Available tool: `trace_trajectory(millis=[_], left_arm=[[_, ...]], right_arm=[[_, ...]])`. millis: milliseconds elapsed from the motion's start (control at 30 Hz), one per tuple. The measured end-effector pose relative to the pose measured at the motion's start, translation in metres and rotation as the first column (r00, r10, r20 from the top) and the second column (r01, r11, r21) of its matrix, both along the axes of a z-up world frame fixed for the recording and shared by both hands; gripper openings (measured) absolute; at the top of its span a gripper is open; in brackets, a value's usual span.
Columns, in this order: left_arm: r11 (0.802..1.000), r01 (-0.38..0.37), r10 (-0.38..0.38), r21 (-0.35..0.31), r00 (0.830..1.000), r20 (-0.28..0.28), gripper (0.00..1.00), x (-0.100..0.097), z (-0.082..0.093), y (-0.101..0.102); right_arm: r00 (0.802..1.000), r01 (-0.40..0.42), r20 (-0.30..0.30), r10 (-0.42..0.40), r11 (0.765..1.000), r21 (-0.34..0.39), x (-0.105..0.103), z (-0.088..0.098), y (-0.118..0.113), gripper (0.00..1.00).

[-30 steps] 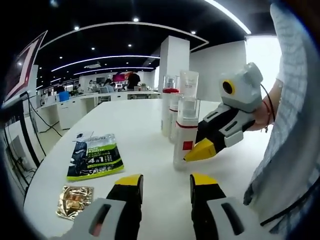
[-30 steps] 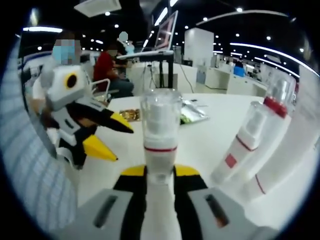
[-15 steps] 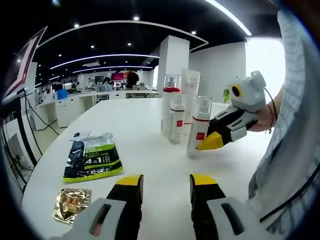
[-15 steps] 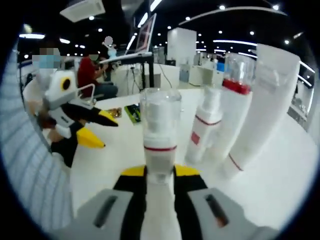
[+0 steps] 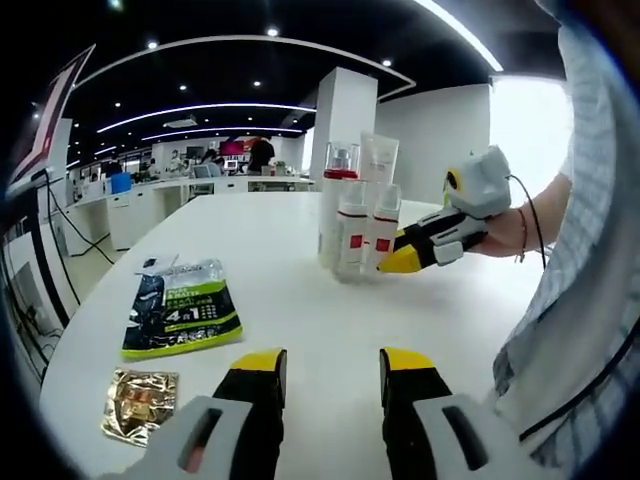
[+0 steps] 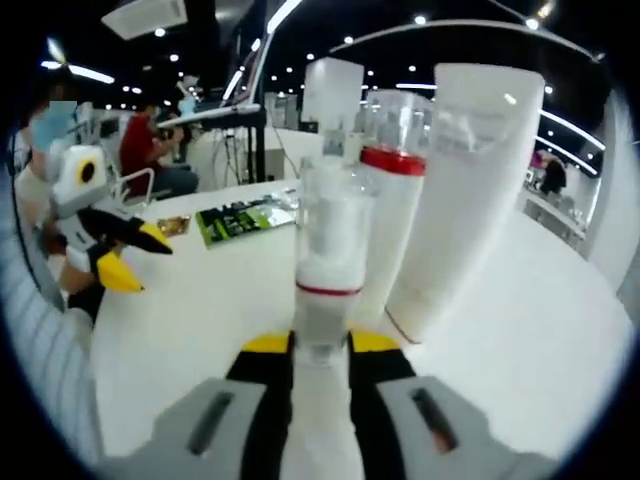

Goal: Arrange the skincare products in the storage area until every visible bottle or jar stands upright without overlapping.

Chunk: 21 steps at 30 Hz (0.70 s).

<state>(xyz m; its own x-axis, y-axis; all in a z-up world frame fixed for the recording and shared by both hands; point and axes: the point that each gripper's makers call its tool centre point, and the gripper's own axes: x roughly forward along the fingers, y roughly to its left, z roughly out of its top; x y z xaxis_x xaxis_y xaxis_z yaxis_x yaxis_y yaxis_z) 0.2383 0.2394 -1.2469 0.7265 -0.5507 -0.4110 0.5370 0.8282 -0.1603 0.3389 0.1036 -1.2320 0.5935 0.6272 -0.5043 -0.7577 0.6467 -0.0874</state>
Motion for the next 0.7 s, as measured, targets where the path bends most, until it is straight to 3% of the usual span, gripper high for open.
trace_trajectory(millis=[333,700], left_arm=[[1.000,0.007,-0.007,-0.002,1.000,-0.002,0.39,0.000,-0.001,0.002],[1.000,-0.001,0.001,0.009,1.000,-0.018,0.37,-0.003,-0.004,0.007]], right_arm=[[0.999,0.046,-0.014,-0.046,0.998,-0.046,-0.001,-0.009,-0.013,0.19],[0.996,0.086,-0.023,-0.087,0.996,-0.026,0.001,-0.009,-0.012,0.15]])
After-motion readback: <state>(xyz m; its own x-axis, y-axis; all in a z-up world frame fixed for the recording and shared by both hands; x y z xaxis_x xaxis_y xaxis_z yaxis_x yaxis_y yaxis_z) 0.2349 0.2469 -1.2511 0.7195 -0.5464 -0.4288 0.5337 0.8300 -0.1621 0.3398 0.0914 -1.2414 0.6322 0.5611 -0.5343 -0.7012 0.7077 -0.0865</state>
